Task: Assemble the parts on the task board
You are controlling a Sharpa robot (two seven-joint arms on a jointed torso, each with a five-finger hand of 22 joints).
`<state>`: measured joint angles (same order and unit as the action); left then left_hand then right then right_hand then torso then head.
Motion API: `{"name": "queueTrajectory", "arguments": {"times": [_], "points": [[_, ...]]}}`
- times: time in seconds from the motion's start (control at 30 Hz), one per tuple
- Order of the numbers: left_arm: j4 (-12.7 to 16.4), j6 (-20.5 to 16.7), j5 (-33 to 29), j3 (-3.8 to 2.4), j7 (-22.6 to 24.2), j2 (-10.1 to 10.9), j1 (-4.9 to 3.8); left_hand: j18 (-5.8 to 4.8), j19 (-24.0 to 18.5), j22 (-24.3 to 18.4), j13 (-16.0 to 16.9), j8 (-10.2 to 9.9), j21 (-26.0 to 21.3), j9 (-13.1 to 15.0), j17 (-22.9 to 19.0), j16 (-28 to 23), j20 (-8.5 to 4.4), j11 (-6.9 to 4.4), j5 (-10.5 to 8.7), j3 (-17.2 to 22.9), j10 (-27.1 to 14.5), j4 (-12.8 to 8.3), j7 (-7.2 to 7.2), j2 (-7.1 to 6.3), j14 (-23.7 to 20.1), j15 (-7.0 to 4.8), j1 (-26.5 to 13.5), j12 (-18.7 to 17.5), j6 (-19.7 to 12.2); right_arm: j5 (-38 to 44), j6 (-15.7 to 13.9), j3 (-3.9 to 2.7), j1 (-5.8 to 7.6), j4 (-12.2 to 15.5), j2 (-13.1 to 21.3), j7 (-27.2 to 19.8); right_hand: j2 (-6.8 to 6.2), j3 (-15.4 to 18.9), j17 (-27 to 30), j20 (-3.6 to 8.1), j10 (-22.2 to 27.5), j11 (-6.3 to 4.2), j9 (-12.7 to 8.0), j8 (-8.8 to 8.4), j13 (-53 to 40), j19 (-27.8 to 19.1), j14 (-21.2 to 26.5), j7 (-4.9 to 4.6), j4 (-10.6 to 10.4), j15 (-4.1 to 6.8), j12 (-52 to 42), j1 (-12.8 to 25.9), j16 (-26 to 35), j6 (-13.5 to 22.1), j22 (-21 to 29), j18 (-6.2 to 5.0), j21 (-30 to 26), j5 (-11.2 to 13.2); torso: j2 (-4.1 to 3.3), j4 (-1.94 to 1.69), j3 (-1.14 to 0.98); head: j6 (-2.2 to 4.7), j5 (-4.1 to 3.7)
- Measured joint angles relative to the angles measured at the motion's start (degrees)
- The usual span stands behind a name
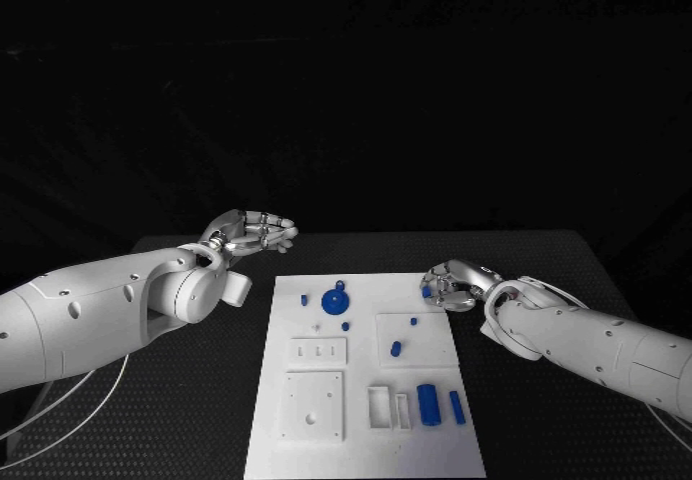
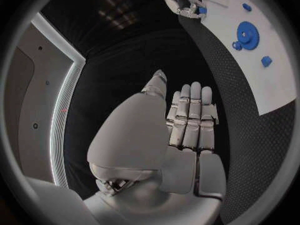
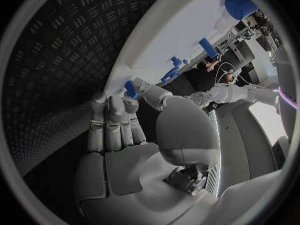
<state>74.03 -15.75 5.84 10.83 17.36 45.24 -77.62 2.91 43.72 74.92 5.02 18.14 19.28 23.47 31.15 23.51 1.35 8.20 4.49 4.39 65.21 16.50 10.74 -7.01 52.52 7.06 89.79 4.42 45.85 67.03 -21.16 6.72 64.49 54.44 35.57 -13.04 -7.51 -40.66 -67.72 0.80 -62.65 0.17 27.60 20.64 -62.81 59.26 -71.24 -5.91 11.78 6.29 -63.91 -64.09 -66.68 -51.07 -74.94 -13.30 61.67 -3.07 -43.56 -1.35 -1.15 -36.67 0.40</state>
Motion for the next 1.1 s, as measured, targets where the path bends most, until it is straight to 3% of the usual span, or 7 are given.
{"name": "queueTrajectory", "arguments": {"times": [0.3,0.4,0.5,0.63,0.8,0.93,1.1], "points": [[0.0,0.1,0.0,0.00,-0.1,0.0,0.00,-0.21,0.0,0.0,0.0,0.0,0.0,0.0,0.1,0.0,0.00,-0.02,0.00,0.0,0.0,0.0,0.00,0.01,0.0,0.00,0.0,0.0,0.0,0.1,-1.3,0.01,0.00,1.8,0.7,0.8,0.52,-0.7,-0.1,0.26,-0.4,-0.44,1.1,1.09,0.0,0.4,-0.4,0.48,0.7,0.42,-0.4,0.2,-0.3,-0.5,0.0,-0.02,0.5,0.0,-0.01,-0.03,0.01,-0.11,-0.07],[0.0,0.1,0.0,0.00,-0.3,0.1,0.00,0.26,0.3,0.0,0.2,0.2,0.0,0.1,0.5,0.3,-0.28,-0.50,0.00,0.0,1.2,0.0,-0.40,0.57,1.5,-0.62,-0.6,0.2,1.0,0.1,-2.1,0.00,0.00,2.6,1.2,1.4,0.84,-1.3,-0.1,0.72,-0.7,-0.72,1.6,1.40,-0.1,0.9,-0.8,0.65,0.9,0.79,-0.6,0.5,-0.7,-0.6,0.0,-0.02,0.7,0.0,-0.01,-0.03,0.02,-0.13,-0.07],[0.0,0.3,0.0,0.00,-0.4,0.1,0.00,0.55,1.6,0.0,0.8,1.2,0.6,0.6,1.1,1.7,-1.14,-1.34,0.34,0.0,3.4,0.0,-1.23,1.94,3.4,-1.34,-2.0,1.3,2.8,0.3,-2.8,-0.11,0.00,3.4,1.8,2.0,0.98,-1.6,-0.1,0.76,-0.7,-0.73,2.3,1.70,-0.3,0.9,-0.8,0.78,1.1,0.80,-0.7,0.7,-0.7,-0.8,0.0,-0.02,1.0,0.0,-0.01,-0.03,0.02,-0.15,-0.07],[0.1,0.6,0.1,0.00,-0.7,0.2,-0.01,0.58,2.2,0.0,1.3,1.8,1.0,1.0,1.5,2.3,-1.72,-2.27,0.34,0.2,5.1,0.2,-1.98,2.50,3.9,-1.84,-2.5,2.0,4.5,0.5,-3.3,-0.33,0.34,4.7,2.3,2.8,0.97,-3.3,-0.1,1.05,-1.0,-1.03,2.9,1.94,-0.5,1.2,-1.0,0.80,1.5,0.99,-1.0,0.7,-0.8,-0.8,0.0,-0.02,1.0,0.0,-0.01,-0.02,0.08,-0.15,-0.07],[0.2,1.4,1.4,0.00,-1.7,0.2,-0.03,0.57,4.2,0.0,2.1,2.3,2.8,1.4,2.4,4.3,-2.98,-3.51,0.34,0.2,8.0,0.2,-3.13,3.27,6.3,-3.14,-4.7,3.1,6.9,1.4,-3.1,-0.88,2.17,8.1,2.9,4.4,0.71,-4.0,-0.1,1.05,-1.0,-1.04,3.7,2.14,-0.5,1.2,-1.0,0.81,1.6,1.00,-1.0,0.9,-0.8,-0.8,0.0,-0.02,1.0,0.0,-0.01,0.00,0.09,0.00,-0.20],[0.4,2.1,2.7,-0.02,-2.8,0.2,-0.04,0.57,5.0,0.0,2.6,2.6,3.7,1.6,3.1,5.3,-3.61,-4.31,-0.01,0.2,9.4,0.2,-3.51,3.54,7.2,-3.87,-7.2,3.6,8.2,2.1,-0.5,-1.08,4.36,10.8,3.1,6.3,0.53,-4.5,-0.1,1.05,-0.9,-1.14,4.0,2.14,-0.5,1.2,-1.0,0.81,1.6,0.99,-1.0,1.1,-0.8,-0.8,0.0,-0.01,1.0,0.0,0.03,0.03,0.13,0.34,-0.24],[0.9,2.7,3.8,-0.02,-4.1,-0.2,-0.05,0.55,5.5,0.0,3.0,2.6,4.4,1.6,3.6,5.8,-4.11,-4.62,-0.33,0.2,10.2,0.2,-3.65,3.11,7.9,-4.19,-7.8,3.8,8.8,4.1,2.6,-1.07,6.04,14.2,3.2,8.8,0.49,-4.6,0.0,1.05,-0.9,-1.15,4.2,2.15,-0.5,1.2,-1.0,0.81,1.7,0.99,-1.0,1.1,-0.8,-0.8,0.0,-0.02,1.0,0.0,0.22,0.05,0.17,0.91,-0.21]]}}
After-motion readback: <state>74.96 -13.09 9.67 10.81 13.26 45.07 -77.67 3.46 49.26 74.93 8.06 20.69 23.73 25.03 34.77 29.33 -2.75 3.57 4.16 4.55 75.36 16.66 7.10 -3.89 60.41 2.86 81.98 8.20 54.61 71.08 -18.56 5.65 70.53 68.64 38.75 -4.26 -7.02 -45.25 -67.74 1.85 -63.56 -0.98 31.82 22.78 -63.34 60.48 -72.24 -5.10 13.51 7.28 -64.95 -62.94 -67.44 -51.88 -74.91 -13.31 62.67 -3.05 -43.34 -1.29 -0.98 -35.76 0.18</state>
